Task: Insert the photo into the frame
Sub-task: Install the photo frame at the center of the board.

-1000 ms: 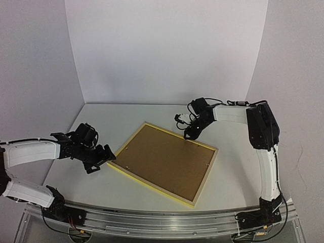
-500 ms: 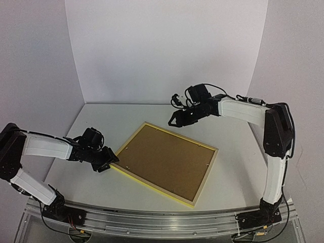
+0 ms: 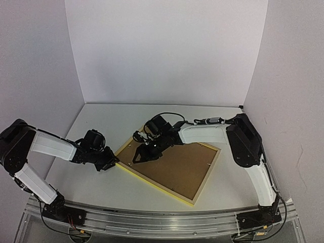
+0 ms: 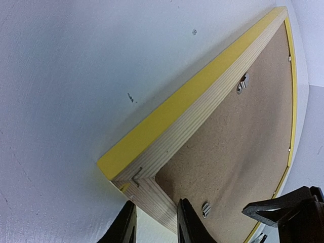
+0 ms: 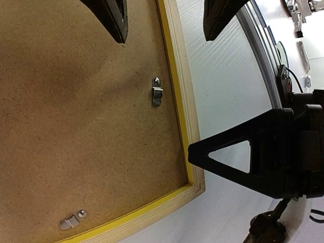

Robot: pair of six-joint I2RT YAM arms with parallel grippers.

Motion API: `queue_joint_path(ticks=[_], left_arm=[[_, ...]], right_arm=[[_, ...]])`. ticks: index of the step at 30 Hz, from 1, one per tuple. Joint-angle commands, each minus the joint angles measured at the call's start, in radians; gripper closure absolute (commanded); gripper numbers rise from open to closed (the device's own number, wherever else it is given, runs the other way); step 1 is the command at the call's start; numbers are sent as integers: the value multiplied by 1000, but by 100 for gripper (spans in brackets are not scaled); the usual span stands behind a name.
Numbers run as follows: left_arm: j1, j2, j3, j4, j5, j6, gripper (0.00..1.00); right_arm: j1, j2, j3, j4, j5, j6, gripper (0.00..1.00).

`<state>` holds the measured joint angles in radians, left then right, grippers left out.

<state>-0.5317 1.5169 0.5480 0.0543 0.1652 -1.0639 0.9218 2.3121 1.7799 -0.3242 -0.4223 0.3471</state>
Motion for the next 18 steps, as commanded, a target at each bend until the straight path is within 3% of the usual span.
queue_joint_path(ticks=[1,18], left_arm=[[2,51,-22,-10,11,14,76],[5,100,1,-22,22,33,83]], right_arm=[[0,69,100,50,-10,60,51],[9,231,222,64,-124,82,47]])
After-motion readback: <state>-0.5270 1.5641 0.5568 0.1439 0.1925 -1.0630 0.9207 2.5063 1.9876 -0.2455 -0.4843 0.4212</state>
